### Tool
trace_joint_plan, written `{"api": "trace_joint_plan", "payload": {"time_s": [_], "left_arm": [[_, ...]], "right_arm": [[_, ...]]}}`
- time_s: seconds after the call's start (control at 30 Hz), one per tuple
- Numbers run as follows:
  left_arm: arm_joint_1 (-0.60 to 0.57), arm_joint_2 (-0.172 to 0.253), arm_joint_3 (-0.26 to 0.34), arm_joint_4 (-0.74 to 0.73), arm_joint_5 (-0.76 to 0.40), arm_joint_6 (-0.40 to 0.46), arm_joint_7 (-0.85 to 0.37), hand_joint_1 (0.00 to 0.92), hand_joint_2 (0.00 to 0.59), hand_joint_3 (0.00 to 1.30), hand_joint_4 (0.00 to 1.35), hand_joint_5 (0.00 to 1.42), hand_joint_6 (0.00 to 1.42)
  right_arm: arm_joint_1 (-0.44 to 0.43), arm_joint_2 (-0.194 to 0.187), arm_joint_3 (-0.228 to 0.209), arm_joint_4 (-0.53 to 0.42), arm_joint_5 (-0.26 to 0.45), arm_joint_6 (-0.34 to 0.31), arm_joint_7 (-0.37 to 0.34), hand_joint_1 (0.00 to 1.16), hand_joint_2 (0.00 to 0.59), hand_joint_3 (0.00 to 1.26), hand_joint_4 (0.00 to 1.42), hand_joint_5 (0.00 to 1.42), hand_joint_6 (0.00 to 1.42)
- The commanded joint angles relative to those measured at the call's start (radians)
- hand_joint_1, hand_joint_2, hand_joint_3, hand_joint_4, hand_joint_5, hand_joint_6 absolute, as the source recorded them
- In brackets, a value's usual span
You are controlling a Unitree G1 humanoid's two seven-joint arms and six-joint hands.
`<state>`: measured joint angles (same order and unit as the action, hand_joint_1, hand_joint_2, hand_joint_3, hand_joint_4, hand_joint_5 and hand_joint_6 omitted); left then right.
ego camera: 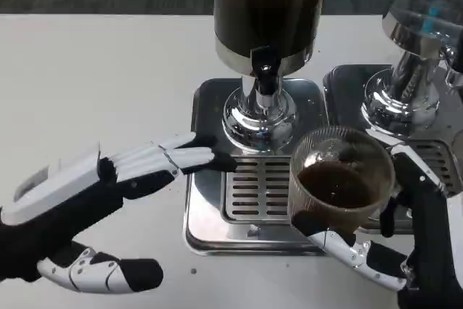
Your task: Grasp the cup under the faucet to collect the drink, then remove the cup.
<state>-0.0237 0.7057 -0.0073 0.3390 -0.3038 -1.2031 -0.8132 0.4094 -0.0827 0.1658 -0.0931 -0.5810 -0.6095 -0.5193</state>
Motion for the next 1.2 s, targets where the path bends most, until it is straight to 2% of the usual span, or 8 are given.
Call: {"api": "trace_joint_plan", "payload": {"time_s": [0.03,0.3,1.2], "left_arm": [[0.03,0.037,-0.011,-0.029,-0.021,-0.024,-0.001,0.0,0.186,0.17,0.08,0.06,0.09],[0.036,0.053,-0.018,-0.032,-0.035,-0.024,0.002,0.0,0.182,0.18,0.08,0.06,0.09],[0.039,0.047,-0.014,-0.024,-0.036,-0.011,0.003,0.0,0.175,0.18,0.08,0.06,0.09]], "right_arm": [[0.011,0.012,-0.003,-0.047,0.02,-0.048,-0.005,0.94,0.136,0.68,0.76,0.96,1.35],[0.018,0.013,-0.006,-0.056,0.024,-0.047,0.003,0.93,0.137,0.68,0.76,0.96,1.35],[-0.001,0.017,-0.017,-0.036,0.031,-0.054,0.001,0.94,0.133,0.7,0.77,0.98,1.35]]}}
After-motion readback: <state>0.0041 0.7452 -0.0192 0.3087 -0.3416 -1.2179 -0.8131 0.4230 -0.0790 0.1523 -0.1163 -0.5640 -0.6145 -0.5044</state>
